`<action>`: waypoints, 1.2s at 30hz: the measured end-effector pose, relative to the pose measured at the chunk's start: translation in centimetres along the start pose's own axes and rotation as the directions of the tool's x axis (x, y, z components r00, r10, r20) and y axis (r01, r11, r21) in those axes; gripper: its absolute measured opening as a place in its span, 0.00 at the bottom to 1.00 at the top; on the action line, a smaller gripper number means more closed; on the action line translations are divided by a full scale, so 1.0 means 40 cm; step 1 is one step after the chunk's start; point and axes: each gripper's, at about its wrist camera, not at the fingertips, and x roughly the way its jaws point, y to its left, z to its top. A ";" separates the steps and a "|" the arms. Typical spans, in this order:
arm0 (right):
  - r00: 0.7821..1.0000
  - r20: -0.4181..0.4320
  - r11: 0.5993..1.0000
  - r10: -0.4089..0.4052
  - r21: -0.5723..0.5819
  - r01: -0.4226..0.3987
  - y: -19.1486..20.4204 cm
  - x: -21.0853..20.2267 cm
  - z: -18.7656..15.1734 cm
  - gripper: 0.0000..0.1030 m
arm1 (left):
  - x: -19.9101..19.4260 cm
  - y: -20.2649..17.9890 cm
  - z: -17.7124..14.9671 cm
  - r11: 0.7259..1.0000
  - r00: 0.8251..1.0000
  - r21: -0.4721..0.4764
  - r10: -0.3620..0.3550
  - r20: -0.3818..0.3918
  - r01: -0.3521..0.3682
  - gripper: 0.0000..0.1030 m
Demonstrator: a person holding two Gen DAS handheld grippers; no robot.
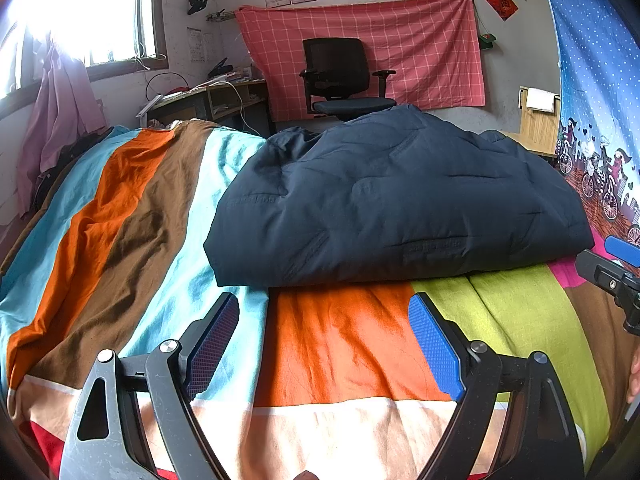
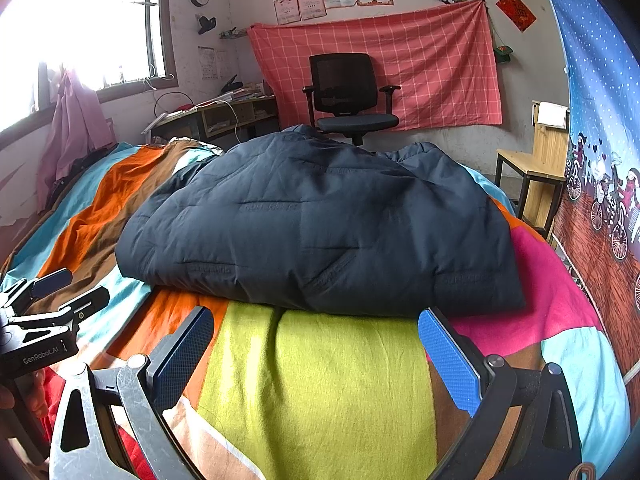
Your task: Fold large clothes
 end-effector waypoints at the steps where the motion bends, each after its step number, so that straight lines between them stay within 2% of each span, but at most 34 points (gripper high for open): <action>1: 1.000 0.001 1.000 0.000 0.000 0.000 0.000 0.000 0.000 1.00 | 0.001 0.001 -0.001 1.000 1.000 0.001 0.001 0.001 -0.001 0.80; 36: 1.000 -0.010 1.000 -0.002 0.002 0.002 0.003 0.006 -0.005 1.00 | 0.015 0.015 -0.017 1.000 0.999 -0.017 0.004 -0.032 -0.004 0.80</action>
